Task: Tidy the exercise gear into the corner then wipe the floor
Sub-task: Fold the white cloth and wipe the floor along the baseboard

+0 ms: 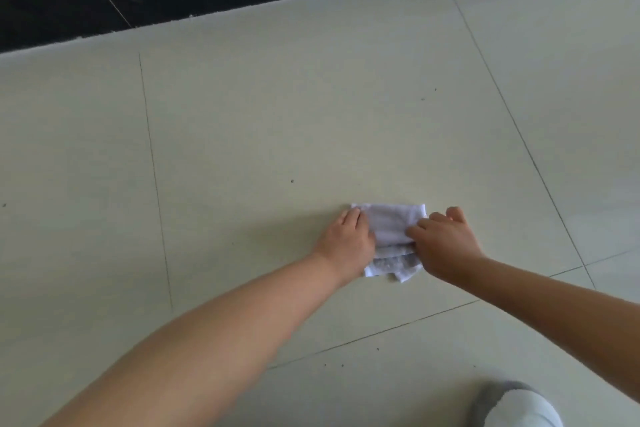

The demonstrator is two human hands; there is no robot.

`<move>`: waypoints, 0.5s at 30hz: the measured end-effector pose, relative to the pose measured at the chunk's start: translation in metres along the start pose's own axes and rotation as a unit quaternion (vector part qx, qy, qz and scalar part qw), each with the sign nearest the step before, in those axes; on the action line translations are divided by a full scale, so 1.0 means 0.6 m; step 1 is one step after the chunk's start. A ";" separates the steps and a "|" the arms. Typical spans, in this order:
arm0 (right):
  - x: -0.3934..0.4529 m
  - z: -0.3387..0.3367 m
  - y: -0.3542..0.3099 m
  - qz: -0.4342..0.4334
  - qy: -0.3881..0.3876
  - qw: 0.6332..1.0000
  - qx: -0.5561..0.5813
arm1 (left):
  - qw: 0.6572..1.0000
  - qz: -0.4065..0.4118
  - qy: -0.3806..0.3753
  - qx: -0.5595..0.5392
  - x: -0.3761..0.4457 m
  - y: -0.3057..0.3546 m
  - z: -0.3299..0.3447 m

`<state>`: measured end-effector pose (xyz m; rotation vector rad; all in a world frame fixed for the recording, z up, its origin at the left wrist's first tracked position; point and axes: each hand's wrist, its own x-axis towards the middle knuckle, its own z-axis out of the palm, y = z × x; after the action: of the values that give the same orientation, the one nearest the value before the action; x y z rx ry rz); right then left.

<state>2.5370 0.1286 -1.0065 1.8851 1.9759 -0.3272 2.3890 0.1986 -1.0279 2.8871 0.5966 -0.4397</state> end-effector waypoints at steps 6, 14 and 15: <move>0.083 -0.033 0.154 0.211 -0.022 0.976 0.052 | 0.991 -0.092 -0.086 -0.037 0.178 0.012 -0.075; 0.278 -0.086 0.160 0.196 0.060 0.960 0.192 | 0.977 -0.208 -0.034 -0.010 0.260 -0.161 -0.115; 0.294 -0.093 0.142 0.175 0.060 0.960 0.211 | 0.971 -0.235 -0.032 -0.017 0.249 -0.184 -0.112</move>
<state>2.6117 0.3174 -1.0240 2.5287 1.6900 -0.5779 2.4919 0.3673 -1.0222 2.6672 1.2681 -0.5715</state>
